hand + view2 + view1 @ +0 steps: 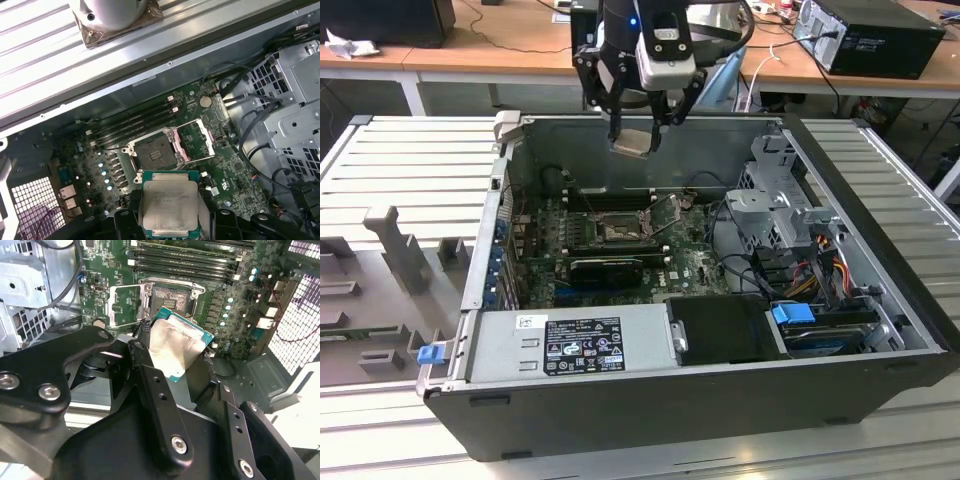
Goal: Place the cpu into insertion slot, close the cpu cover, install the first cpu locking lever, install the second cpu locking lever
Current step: 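Place the cpu into insertion slot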
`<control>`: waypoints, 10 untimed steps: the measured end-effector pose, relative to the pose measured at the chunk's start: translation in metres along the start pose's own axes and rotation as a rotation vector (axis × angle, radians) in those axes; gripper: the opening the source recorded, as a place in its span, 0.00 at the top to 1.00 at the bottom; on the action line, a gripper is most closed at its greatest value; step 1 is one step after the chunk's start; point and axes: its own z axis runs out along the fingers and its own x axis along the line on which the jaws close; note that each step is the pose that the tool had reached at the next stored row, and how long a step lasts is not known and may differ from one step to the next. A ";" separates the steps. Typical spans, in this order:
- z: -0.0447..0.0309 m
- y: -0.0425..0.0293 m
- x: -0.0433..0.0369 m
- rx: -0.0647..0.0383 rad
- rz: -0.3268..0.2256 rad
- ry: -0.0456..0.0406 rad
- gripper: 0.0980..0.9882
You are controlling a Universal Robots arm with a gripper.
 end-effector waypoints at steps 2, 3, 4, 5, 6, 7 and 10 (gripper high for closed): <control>0.0001 0.0000 0.0000 -0.001 0.033 -0.0030 0.52; 0.0001 0.0000 0.0000 -0.001 0.043 -0.0038 0.52; 0.0002 0.0000 0.0000 -0.001 0.051 -0.0046 0.52; 0.0002 0.0000 0.0000 -0.001 0.061 -0.0054 0.52; 0.0002 0.0000 0.0000 -0.002 0.073 -0.0065 0.52; 0.0002 0.0000 0.0000 -0.002 0.083 -0.0075 0.52; 0.0004 0.0000 0.0000 -0.002 0.106 -0.0095 0.52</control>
